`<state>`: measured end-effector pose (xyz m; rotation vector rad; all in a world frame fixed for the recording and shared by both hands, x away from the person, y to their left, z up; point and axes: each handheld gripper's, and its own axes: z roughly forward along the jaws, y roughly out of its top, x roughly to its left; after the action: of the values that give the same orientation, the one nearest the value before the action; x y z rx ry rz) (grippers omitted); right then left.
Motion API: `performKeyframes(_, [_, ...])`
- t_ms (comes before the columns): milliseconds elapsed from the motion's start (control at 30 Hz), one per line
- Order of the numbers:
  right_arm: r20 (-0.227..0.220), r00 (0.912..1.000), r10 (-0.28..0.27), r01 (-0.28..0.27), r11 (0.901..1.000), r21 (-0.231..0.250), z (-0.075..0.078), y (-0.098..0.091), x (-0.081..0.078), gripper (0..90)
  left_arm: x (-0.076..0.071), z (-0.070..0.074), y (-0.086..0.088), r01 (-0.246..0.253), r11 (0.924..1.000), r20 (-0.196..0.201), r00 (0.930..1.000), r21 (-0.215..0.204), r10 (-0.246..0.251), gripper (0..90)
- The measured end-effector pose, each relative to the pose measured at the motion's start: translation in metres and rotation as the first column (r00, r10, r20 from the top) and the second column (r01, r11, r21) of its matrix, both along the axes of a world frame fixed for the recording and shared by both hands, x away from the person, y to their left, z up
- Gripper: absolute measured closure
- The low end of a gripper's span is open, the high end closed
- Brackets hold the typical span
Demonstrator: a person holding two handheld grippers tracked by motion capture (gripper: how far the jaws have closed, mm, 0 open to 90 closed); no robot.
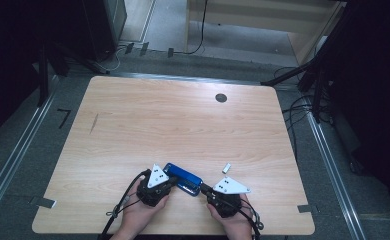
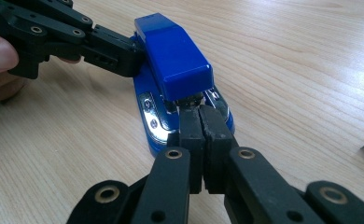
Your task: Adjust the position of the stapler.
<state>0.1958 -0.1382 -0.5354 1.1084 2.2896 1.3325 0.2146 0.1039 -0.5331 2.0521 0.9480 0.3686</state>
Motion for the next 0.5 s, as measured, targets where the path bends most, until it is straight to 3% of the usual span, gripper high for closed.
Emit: performKeyframes(500, [0.023,0.9997,0.002,-0.002,0.9998,0.019,0.0059,-0.0003,-0.0003,89.9,-0.0007,0.0001,-0.0016,0.001,0.9999,0.012,0.9999,0.015,-0.001,90.0])
